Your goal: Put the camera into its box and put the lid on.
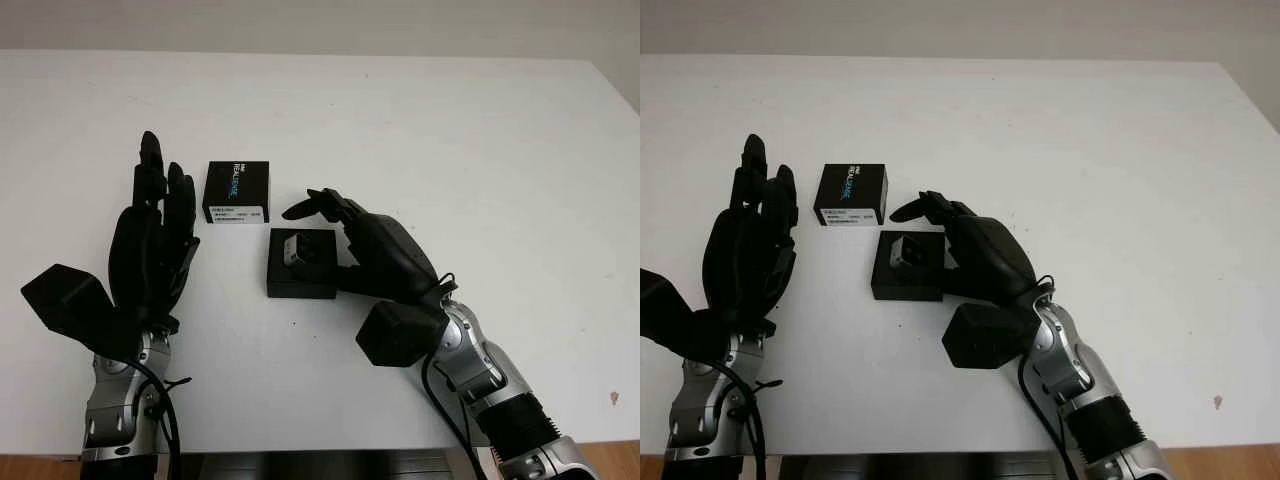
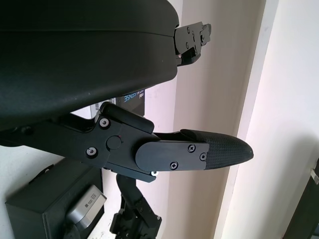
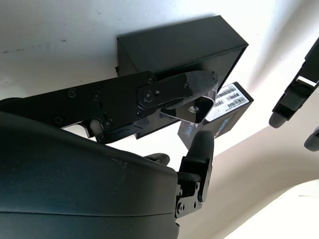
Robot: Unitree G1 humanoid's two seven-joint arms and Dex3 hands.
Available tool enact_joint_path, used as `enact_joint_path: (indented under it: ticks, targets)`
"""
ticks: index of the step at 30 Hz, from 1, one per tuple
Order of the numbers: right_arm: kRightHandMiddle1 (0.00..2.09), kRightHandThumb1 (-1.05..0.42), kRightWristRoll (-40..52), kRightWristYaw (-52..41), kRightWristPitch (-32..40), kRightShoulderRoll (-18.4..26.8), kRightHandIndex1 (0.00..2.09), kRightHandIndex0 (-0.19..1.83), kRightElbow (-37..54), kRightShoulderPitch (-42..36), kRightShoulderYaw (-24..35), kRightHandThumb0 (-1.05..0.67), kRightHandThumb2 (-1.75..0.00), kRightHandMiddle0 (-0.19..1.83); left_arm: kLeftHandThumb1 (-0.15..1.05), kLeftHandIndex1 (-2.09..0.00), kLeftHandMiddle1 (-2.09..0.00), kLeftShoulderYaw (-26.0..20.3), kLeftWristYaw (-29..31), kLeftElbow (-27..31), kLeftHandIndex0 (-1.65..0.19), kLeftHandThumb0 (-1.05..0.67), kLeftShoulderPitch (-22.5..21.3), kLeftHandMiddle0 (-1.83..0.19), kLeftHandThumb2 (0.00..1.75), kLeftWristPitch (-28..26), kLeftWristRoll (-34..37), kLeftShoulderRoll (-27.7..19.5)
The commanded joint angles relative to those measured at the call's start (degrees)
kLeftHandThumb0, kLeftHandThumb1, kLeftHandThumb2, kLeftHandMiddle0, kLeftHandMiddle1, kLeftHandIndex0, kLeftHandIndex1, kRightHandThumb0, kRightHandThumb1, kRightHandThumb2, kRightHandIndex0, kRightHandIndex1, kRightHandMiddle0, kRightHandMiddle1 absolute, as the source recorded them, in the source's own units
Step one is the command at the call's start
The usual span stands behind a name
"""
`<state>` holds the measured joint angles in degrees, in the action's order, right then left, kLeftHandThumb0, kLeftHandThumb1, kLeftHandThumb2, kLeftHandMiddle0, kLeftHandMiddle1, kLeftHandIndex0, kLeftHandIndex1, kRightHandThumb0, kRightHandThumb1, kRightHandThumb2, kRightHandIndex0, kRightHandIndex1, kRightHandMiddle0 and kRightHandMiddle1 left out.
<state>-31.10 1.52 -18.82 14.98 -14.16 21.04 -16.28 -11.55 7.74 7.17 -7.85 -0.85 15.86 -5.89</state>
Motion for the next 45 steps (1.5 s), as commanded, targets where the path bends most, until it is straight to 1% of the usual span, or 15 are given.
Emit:
enact_joint_path:
  ticks: [1,8,13,16,19,22,23,25,27,29,31,34,40,43,45]
  targets:
    - [1.08,-0.97,-0.5,-0.3,0.8,1.2,0.25,0.19,0.7,-0.3,0.4,-0.46,-0.05,0.06,1.05,0.0,0.0,0.1,0.1,1.2,0.19,-0.75,0.2,0.19,0.41,0.0,0.2,-0.2]
    - [1.07,-0.97,-2.8,-4.9,4.2,3.3,0.24,0.17,4.5,-1.1,-0.6,-0.51,-0.06,0.05,1.05,0.0,0.0,-0.1,0.2,1.3,0.19,-0.75,0.3,0.19,0.4,-0.2,0.5,-0.2]
    - [1.3,-0.97,-4.6,-8.7,7.8,4.7,0.29,0.21,8.6,-1.9,-0.9,-0.52,-0.05,0.07,1.05,0.0,0.0,-0.1,0.3,1.5,0.19,-0.75,0.5,0.19,0.4,0.0,0.6,-0.3]
    - [1.36,-0.96,-7.2,-7.9,8.9,5.2,0.33,0.26,10.1,-2.3,-1.4,-0.51,-0.05,0.12,1.05,0.0,0.0,-0.1,0.1,1.7,0.19,-0.75,0.6,0.19,0.39,-0.1,0.5,-0.3]
    - [1.36,-0.97,-11.7,-5.7,9.9,5.7,0.38,0.28,10.5,-2.3,-2.4,-0.51,-0.05,0.14,1.05,0.0,0.0,0.0,0.1,1.8,0.19,-0.75,0.7,0.19,0.4,-0.1,0.3,-0.4]
    - [1.33,-0.95,-14.6,-2.5,9.8,5.6,0.55,0.26,9.9,-2.5,-3.0,-0.47,-0.05,0.21,1.05,0.0,0.0,-0.1,0.2,1.9,0.19,-0.75,0.8,0.19,0.4,-0.2,0.4,-0.5]
    - [1.36,-0.96,-15.2,-1.7,9.9,5.6,0.67,0.22,9.6,-2.5,-3.2,-0.44,-0.05,0.24,1.05,0.0,0.0,-0.1,0.2,2.0,0.19,-0.75,0.8,0.19,0.4,-0.2,0.4,-0.5]
    - [1.43,-0.97,-16.4,0.0,10.1,5.4,0.81,0.19,9.2,-2.6,-3.6,-0.4,-0.05,0.29,1.05,0.0,0.0,-0.1,0.2,1.9,0.19,-0.75,0.9,0.19,0.4,0.0,0.5,-0.4]
    - [1.52,-0.99,-17.3,1.3,10.1,5.5,1.02,0.13,8.9,-2.6,-4.0,-0.35,-0.05,0.3,1.05,0.0,0.0,-0.1,0.5,1.8,0.19,-0.75,1.0,0.19,0.41,0.1,0.5,-0.5]
    - [1.54,-0.99,-18.1,2.6,9.9,5.6,1.16,0.09,8.5,-2.6,-4.4,-0.33,-0.05,0.29,1.05,0.0,0.0,-0.2,0.6,1.7,0.19,-0.75,1.0,0.19,0.41,0.1,0.7,-0.5]
    - [1.52,-0.99,-18.5,4.1,9.3,5.7,1.26,0.07,7.9,-2.4,-4.6,-0.33,-0.05,0.29,1.05,0.0,0.0,-0.2,0.7,1.7,0.19,-0.75,1.0,0.19,0.41,0.0,0.7,-0.5]
    - [1.54,-1.0,-18.5,5.6,8.9,5.8,1.36,0.04,7.0,-2.2,-5.0,-0.33,-0.06,0.28,1.05,0.0,0.0,-0.1,0.7,1.7,0.19,-0.74,1.0,0.19,0.41,0.0,0.7,-0.5]
    - [1.58,-1.0,-17.3,6.4,8.0,5.8,1.41,0.01,5.7,-2.0,-5.2,-0.34,-0.05,0.28,1.05,0.0,0.0,-0.1,0.8,1.6,0.19,-0.75,1.1,0.19,0.43,0.3,0.6,-0.5]
    - [1.59,-1.0,-12.9,6.6,5.7,4.7,1.43,0.0,4.1,-2.2,-4.2,-0.32,-0.05,0.27,1.05,0.0,0.0,-0.2,0.8,1.7,0.19,-0.75,1.0,0.19,0.42,-0.1,1.1,-0.3]
    - [1.62,-1.01,-9.4,6.1,4.6,3.9,1.4,0.0,3.1,-2.3,-3.4,-0.31,-0.05,0.26,1.05,0.0,0.0,-0.1,0.7,1.7,0.19,-0.75,1.0,0.19,0.41,0.0,0.9,-0.3]
